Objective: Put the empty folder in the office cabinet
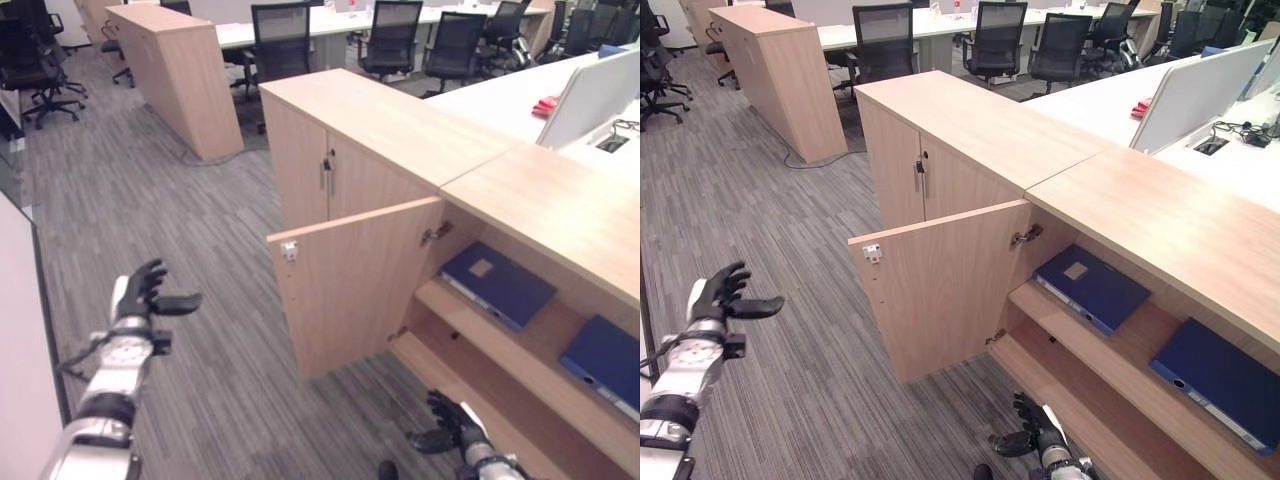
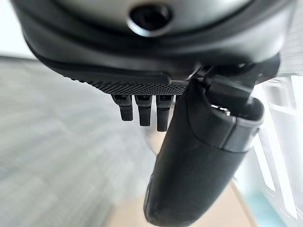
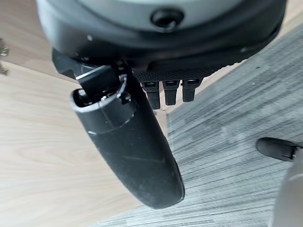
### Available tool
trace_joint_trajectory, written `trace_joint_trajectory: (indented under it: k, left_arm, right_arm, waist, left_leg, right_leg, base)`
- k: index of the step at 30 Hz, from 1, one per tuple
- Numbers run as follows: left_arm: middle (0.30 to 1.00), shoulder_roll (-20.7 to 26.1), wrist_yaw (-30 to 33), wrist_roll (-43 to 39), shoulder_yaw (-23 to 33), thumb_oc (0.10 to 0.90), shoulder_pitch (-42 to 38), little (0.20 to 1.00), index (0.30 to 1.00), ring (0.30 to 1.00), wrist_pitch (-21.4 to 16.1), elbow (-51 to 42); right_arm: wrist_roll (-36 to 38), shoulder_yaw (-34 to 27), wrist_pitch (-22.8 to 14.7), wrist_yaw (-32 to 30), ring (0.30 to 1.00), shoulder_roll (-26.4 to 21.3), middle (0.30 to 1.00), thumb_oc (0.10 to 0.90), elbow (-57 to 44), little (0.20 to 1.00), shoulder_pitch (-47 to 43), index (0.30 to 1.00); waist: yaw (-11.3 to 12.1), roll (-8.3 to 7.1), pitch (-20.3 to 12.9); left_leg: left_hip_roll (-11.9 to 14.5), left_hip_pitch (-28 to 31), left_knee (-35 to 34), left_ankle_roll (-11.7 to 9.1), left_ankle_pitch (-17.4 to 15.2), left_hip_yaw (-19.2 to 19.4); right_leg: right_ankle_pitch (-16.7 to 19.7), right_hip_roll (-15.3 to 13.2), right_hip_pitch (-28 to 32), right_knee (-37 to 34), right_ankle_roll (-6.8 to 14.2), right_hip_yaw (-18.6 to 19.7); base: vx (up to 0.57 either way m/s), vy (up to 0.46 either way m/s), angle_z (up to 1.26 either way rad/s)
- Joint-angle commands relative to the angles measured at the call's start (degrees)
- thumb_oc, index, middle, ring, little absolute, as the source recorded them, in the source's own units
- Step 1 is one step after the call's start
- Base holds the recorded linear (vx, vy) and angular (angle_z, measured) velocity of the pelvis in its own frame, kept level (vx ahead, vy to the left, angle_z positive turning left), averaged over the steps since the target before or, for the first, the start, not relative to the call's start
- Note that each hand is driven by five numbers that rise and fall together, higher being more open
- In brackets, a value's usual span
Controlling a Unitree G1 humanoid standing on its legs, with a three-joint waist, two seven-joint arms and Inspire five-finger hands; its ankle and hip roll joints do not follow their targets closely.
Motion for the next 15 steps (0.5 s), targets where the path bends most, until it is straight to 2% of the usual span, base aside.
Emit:
trace_joint_trajectory:
  k: [1,4,15]
  left_arm:
    - [0.900,-0.18,1.25,1.05,0.87,0.800,-10.03,0.900,0.900,0.900,-4.60,3.25]
    - [0.900,-2.29,0.57,2.12,-0.81,0.800,-10.54,0.900,0.900,0.900,-4.69,3.30]
    - [0.900,-4.19,-0.31,2.16,-2.98,0.800,-14.00,0.900,0.900,0.900,-4.67,5.45]
  right_arm:
    - [-0.36,-1.38,-2.74,-1.04,0.900,-2.65,0.900,0.800,-3.57,0.900,-3.35,0.900]
    - [-0.63,-1.86,-2.52,-0.94,0.900,-2.61,0.900,0.800,-3.52,0.900,-3.41,0.900]
    - [-1.14,-2.46,-2.21,-1.23,0.900,-3.15,0.900,0.800,-3.32,0.900,-3.24,0.900]
  waist:
    - [-1.61,3.13,-0.48]
    - [-2.71,2.75,-0.42]
    - [-4.65,1.81,-0.30]
  left_leg:
    - [-0.34,1.17,0.00,-0.87,-6.30,0.53]
    - [-0.34,1.36,0.00,-0.72,-6.56,1.82]
    - [-0.17,1.95,0.00,-0.59,-7.04,4.71]
  right_leg:
    - [-6.75,-2.95,-0.83,6.93,6.45,0.27]
    - [-6.28,-3.04,-1.55,7.05,6.84,1.05]
    - [-5.06,-2.88,-2.80,6.74,7.60,2.88]
  base:
    - [0.00,0.021,-0.29]
    - [-0.01,0.030,-0.28]
    - [0.00,0.018,-0.15]
